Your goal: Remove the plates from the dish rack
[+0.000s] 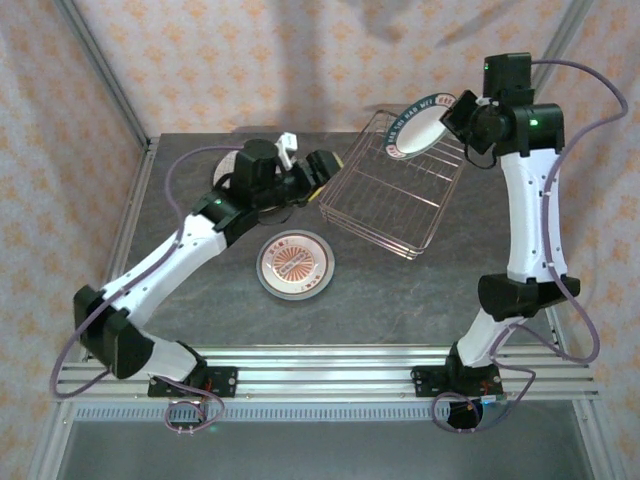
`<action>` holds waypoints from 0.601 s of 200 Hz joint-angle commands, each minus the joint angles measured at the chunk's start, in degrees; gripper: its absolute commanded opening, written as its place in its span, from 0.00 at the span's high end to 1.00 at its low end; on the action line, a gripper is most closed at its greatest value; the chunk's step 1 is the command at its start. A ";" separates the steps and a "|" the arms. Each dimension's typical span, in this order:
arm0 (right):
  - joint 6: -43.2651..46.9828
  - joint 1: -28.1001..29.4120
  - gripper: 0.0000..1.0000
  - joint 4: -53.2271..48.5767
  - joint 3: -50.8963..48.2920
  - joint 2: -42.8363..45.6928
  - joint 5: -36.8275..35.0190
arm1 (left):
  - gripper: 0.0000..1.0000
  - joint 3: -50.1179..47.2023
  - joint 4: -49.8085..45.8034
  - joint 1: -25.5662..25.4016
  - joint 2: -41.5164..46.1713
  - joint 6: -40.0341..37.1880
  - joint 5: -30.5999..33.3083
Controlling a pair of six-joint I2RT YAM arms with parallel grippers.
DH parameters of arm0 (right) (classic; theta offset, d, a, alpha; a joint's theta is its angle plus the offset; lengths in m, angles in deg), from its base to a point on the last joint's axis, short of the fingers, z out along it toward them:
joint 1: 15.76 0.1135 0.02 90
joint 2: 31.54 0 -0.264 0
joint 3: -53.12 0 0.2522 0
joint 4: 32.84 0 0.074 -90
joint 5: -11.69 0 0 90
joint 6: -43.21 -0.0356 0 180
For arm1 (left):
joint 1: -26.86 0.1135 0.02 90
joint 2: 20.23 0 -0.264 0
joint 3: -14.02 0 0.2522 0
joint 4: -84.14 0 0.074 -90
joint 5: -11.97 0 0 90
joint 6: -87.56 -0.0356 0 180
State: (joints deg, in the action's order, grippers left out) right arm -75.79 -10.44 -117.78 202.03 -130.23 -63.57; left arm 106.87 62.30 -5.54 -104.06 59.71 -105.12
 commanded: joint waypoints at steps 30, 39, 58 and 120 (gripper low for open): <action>-2.88 -4.70 1.00 0.40 -4.08 6.21 10.33 | 0.23 8.88 12.54 -3.52 -11.32 9.09 -2.27; -3.66 -5.50 1.00 1.05 -5.31 6.96 11.95 | 0.24 9.76 14.01 -3.72 -13.02 10.13 -2.34; -4.38 -6.54 1.00 1.48 -7.01 8.13 14.17 | 0.26 11.11 17.46 -3.98 -15.92 12.53 -2.35; -6.05 -8.35 1.00 3.21 -11.44 10.67 18.53 | 0.43 15.03 19.88 -4.34 -21.70 15.53 -3.14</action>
State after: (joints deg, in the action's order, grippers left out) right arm -80.07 -18.11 -118.08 191.76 -122.10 -48.60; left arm 119.35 78.28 -9.43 -124.85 73.19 -107.18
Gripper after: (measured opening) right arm 0.041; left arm 0.602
